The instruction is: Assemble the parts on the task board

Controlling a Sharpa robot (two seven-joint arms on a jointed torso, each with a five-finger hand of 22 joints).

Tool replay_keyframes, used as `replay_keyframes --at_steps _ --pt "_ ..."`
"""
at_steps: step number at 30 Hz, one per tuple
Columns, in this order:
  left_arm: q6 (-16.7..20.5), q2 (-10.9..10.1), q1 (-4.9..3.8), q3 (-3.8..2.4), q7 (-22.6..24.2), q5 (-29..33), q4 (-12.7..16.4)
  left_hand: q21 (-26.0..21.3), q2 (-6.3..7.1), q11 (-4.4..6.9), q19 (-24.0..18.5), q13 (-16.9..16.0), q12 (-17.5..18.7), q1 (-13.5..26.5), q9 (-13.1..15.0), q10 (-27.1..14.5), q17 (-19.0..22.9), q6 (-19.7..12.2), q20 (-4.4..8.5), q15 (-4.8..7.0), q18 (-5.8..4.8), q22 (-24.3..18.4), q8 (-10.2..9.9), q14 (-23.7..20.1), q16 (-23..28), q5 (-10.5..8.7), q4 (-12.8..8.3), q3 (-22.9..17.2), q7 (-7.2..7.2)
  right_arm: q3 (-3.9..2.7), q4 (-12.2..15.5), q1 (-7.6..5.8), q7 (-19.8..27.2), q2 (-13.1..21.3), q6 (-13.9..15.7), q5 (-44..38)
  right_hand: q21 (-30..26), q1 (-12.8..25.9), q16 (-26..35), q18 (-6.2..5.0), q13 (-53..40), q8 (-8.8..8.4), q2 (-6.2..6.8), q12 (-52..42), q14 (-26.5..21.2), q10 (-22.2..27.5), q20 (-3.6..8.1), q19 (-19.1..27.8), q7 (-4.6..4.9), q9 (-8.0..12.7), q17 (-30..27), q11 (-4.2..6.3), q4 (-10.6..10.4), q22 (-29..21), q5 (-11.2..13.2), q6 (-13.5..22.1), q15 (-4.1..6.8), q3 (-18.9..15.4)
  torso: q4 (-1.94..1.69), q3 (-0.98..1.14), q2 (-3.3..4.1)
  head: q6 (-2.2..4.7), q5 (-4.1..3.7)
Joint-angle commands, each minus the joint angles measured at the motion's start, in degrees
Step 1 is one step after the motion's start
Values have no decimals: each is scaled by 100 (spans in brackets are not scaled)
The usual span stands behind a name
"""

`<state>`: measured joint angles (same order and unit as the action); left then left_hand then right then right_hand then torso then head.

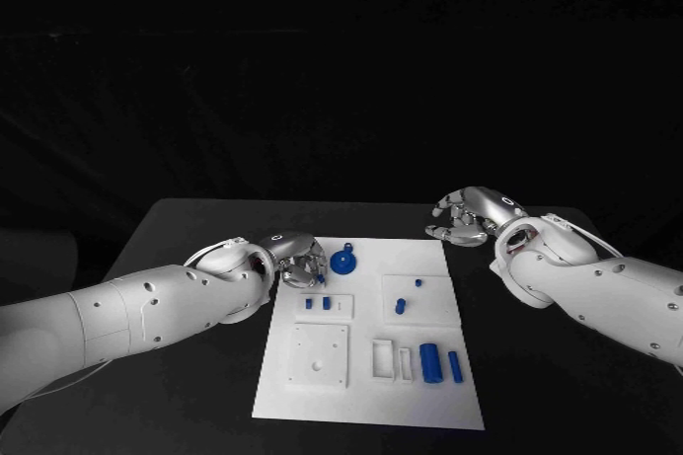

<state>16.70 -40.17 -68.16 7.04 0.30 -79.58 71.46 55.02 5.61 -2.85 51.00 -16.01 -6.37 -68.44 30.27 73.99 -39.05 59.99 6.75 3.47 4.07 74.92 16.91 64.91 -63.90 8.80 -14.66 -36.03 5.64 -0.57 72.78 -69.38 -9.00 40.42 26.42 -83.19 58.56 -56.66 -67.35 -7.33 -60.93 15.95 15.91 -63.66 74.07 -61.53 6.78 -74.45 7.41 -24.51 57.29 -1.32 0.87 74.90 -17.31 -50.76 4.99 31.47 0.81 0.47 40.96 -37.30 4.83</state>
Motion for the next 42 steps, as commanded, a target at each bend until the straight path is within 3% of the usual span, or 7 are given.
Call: replay_keyframes --at_steps 1,24,42 --pt "-144 22 9 -3 -8 11 -10 28 -40 -5 19 -1 30 20 5 53 -4 54 219 -2 69 97 17 52 -22 -27 19 1 6 -2 11 1 36 3 -21 -24 -24 -68 25 -767 7 25 -4 -37 32 40 42 7 35 -6 6 10 -32 77 -26 -5 12 4 4 5 3 -1 7" --pt "-171 149 58 -1 6 -44 -171 31 -43 -5 18 7 40 13 -1 60 -2 49 220 -1 69 96 12 52 -21 -35 22 -5 8 -2 15 1 39 15 -27 -22 -25 -70 28 -767 11 25 -5 -39 32 41 41 8 35 -6 8 10 -36 78 -26 -6 13 0 12 6 1 -6 13" --pt "-197 158 133 11 -65 -181 -62 46 -48 4 27 11 41 0 -3 92 -7 66 225 7 71 100 19 68 -37 -37 21 -8 3 -2 18 1 40 23 -34 -19 -27 -70 30 -767 13 25 -6 -40 32 42 41 8 35 -6 10 10 -40 79 -25 -5 13 -2 2 4 1 -17 7"
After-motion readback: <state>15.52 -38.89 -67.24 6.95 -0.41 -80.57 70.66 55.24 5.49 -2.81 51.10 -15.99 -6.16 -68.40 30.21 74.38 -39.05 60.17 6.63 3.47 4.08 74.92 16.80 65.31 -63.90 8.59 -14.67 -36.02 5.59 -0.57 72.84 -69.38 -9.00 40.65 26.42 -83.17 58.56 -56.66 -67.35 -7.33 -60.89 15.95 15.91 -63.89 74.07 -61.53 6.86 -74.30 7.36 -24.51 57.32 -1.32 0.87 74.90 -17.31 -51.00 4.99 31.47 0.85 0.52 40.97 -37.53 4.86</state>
